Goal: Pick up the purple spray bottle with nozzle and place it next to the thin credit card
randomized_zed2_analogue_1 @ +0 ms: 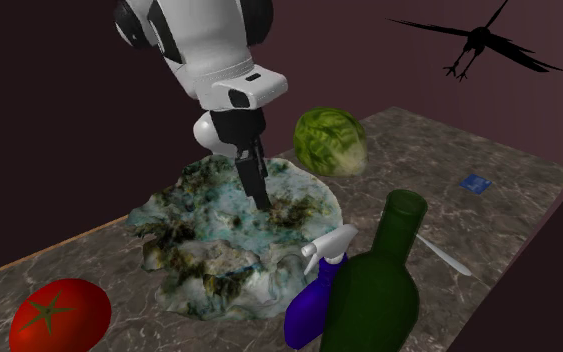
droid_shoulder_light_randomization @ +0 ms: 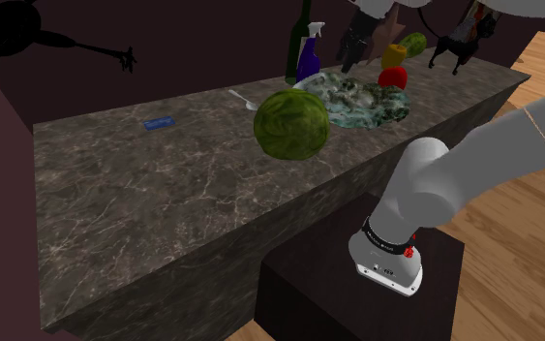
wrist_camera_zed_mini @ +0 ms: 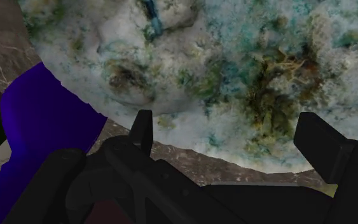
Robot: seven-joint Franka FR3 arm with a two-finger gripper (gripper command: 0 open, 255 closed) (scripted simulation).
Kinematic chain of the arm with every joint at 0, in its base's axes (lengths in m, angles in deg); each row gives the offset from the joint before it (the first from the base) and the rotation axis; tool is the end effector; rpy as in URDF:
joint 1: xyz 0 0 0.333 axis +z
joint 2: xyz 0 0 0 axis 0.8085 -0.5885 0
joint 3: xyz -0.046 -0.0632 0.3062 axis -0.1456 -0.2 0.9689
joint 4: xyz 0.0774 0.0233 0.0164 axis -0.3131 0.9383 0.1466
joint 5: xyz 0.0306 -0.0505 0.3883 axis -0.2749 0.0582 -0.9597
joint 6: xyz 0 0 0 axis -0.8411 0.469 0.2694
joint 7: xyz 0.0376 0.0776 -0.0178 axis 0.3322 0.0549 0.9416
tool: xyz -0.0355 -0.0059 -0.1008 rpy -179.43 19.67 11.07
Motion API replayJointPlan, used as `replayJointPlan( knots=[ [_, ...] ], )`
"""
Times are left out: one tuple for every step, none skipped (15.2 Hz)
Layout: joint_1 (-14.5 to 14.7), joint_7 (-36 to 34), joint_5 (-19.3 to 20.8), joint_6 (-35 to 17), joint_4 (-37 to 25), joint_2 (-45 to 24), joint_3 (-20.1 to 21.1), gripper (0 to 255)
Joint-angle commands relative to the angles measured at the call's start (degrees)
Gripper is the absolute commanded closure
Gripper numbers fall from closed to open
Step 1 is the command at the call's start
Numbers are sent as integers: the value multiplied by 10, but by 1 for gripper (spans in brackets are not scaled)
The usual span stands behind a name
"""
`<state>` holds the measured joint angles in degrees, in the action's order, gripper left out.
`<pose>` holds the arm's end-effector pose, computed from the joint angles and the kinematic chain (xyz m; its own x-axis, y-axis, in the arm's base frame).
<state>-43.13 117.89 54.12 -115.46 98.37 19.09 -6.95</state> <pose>0.3347 -0.2990 0.5654 0.7402 0.6309 0.2325 0.6297 -0.7717 0.0892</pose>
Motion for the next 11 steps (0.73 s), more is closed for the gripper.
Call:
replayJointPlan(
  knots=[
    [35,61,-20,-16,-37,-37,-52,0],
    [54,90,-33,-22,-55,-55,-79,0],
    [76,121,-49,-28,-74,-75,-109,0],
    [100,153,-68,-32,-94,-96,-141,0],
    [128,186,-90,-35,-116,-118,-178,0],
    [161,221,-116,-36,-139,-143,-221,0],
    [202,259,-148,-34,-163,-172,-274,0],
    [259,301,-187,-30,-189,-205,-347,0],
    [363,342,-227,-22,-217,-236,-466,0],
    [477,345,-211,-21,-245,-213,-569,0],
    [548,341,-185,-18,-274,-179,-624,0]
  ],
)
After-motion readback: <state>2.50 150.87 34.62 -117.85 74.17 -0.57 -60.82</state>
